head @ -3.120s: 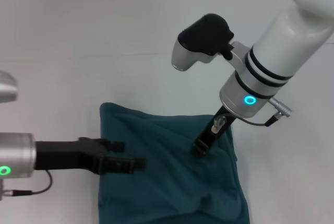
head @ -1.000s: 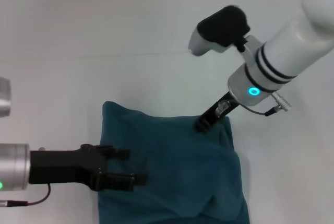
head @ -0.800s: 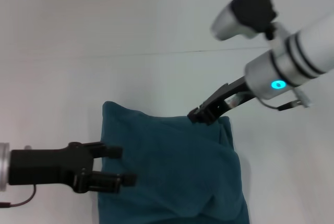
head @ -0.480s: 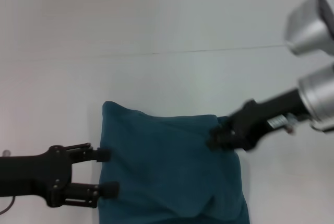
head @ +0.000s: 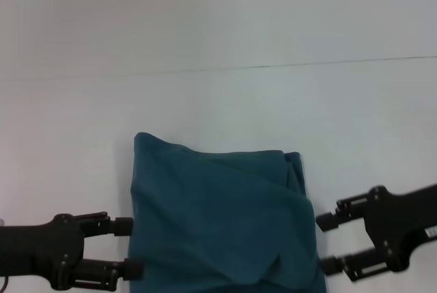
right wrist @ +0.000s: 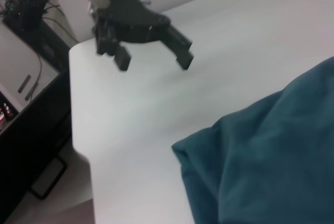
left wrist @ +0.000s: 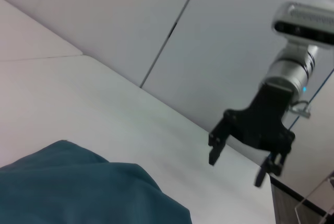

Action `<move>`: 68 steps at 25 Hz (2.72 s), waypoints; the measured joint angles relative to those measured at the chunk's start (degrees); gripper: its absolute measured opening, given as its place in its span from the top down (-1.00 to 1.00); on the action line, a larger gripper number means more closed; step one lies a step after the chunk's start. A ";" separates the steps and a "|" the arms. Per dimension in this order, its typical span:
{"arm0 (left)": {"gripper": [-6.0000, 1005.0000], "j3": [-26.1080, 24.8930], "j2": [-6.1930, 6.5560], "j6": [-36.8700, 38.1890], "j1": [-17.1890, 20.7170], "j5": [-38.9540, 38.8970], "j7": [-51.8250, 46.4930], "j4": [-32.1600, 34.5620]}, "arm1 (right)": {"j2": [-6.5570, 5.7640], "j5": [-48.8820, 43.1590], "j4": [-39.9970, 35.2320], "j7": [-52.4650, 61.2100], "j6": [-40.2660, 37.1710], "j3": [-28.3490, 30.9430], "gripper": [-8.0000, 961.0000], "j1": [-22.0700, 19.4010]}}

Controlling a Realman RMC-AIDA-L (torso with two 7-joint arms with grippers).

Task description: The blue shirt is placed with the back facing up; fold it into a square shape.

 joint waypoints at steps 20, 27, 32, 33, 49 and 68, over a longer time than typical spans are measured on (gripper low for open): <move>-0.88 -0.84 -1.14 -2.00 3.01 1.34 1.89 -0.77 | 0.21 0.30 1.07 -8.22 -4.60 3.11 -0.93 -6.01; -0.86 -1.51 -1.24 -2.05 3.45 1.00 2.59 -0.77 | 0.30 1.58 1.18 -9.48 -4.56 2.99 -0.92 -5.75; -0.86 -1.65 -1.31 -2.10 3.76 0.86 2.76 -0.78 | 0.30 1.64 1.46 -9.87 -4.48 3.16 -0.92 -5.74; -0.86 -1.86 -1.31 -2.09 3.81 0.86 2.80 -0.78 | 0.30 1.66 1.64 -9.87 -4.45 3.17 -0.92 -5.74; -0.86 -2.92 -1.40 -1.73 4.30 1.26 3.75 -0.65 | 0.14 2.46 3.05 -10.74 -4.36 3.20 -0.92 -5.55; -0.86 -2.89 -1.40 -1.62 4.35 1.44 3.75 -0.45 | 0.15 2.38 3.46 -11.22 -4.27 3.11 -0.92 -5.69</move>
